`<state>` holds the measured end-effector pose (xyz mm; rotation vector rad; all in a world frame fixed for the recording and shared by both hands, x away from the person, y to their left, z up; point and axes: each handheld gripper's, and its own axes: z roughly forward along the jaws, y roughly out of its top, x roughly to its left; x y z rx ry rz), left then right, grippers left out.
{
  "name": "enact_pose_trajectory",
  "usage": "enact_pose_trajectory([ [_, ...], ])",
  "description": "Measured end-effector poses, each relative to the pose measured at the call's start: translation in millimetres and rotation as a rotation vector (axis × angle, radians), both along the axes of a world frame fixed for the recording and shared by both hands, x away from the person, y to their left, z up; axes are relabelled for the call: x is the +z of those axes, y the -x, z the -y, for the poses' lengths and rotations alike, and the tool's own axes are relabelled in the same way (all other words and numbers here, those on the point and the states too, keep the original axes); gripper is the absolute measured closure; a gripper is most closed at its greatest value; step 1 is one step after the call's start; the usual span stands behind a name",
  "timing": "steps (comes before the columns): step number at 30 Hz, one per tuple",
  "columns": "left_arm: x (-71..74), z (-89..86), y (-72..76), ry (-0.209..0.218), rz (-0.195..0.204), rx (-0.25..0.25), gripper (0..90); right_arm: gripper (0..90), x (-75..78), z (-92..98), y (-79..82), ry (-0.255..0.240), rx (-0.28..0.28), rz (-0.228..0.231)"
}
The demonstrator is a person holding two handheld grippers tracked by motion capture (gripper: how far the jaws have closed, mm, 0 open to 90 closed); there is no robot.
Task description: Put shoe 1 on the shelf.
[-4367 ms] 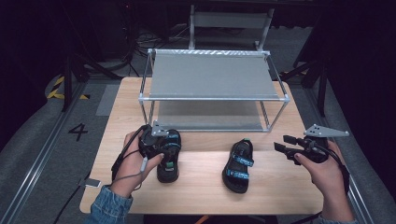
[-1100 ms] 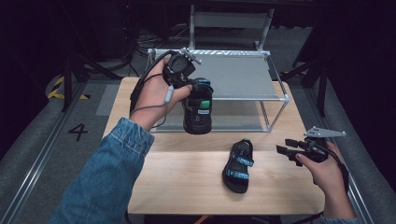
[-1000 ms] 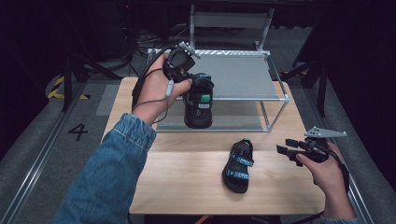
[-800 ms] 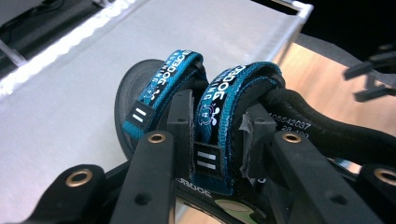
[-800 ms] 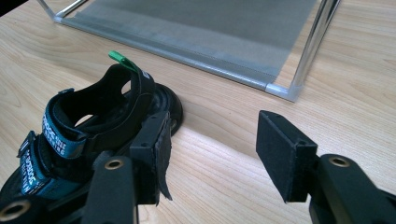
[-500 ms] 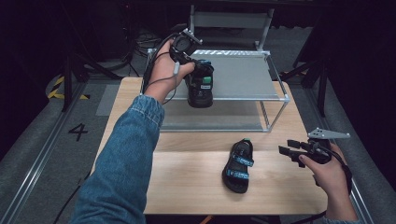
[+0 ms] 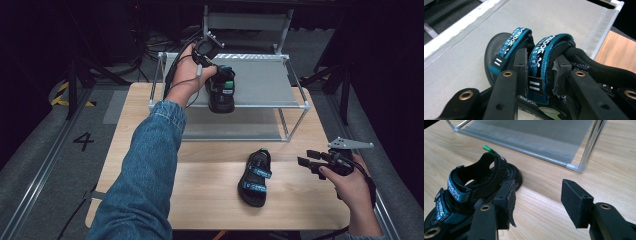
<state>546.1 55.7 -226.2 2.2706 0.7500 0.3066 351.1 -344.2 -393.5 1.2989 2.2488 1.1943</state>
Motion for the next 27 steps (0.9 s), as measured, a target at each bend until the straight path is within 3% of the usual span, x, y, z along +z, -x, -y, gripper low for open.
enact_pose_trajectory([
  [8, -8.0, -3.5, -6.4, -0.025, -0.011, 0.028, 70.6, 46.2, -0.5, -3.2, -0.1, 0.003, 0.008, -0.003],
  [10, -11.1, -6.7, -8.2, 0.001, -0.017, 0.035, 69.6, 46.3, -0.4, -3.4, -0.1, 0.002, 0.009, -0.001],
  [12, -13.1, -7.7, -8.1, 0.048, -0.009, 0.037, 63.2, 46.2, -0.6, -3.9, -0.3, 0.008, 0.010, -0.001],
  [15, -11.8, -7.5, -6.1, 0.021, 0.005, 0.043, 51.2, 46.2, -0.4, -4.9, -0.1, 0.008, 0.013, -0.003],
  [21, -3.5, -10.6, 14.5, 0.058, 0.047, 0.116, 41.0, 46.1, 0.4, -5.7, 0.5, 0.007, 0.015, 0.001],
  [24, 5.8, -15.8, 28.7, 0.050, 0.070, 0.120, 38.8, 46.1, 0.8, -5.8, 0.5, 0.007, 0.016, 0.004],
  [27, 14.2, -17.7, 47.0, 0.062, 0.070, 0.091, 39.0, 46.0, 1.5, -5.9, 0.8, 0.007, 0.013, 0.004],
])
